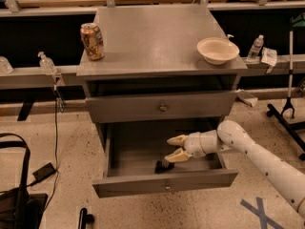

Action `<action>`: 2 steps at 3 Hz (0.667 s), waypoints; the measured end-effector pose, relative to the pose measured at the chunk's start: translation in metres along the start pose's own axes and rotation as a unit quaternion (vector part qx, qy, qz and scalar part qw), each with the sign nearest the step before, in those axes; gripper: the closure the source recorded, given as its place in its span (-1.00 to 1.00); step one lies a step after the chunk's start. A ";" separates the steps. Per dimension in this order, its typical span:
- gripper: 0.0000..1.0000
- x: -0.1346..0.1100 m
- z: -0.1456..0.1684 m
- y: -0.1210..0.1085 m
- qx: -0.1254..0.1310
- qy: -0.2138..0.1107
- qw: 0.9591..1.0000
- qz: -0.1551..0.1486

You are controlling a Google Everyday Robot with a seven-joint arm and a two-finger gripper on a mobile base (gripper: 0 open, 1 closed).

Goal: Place rxbar chocolate into middle drawer

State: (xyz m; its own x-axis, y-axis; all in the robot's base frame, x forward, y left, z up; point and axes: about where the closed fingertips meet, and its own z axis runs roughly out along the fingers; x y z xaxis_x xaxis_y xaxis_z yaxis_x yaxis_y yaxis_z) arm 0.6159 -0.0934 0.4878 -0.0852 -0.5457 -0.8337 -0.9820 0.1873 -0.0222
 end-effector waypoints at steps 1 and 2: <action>-1.00 0.000 0.003 0.001 -0.002 -0.001 1.000 0.000; -1.00 0.000 0.003 0.001 -0.003 -0.001 1.000 0.000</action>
Offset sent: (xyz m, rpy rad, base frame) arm -0.0007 0.0024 -0.0011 0.0014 0.0020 0.0038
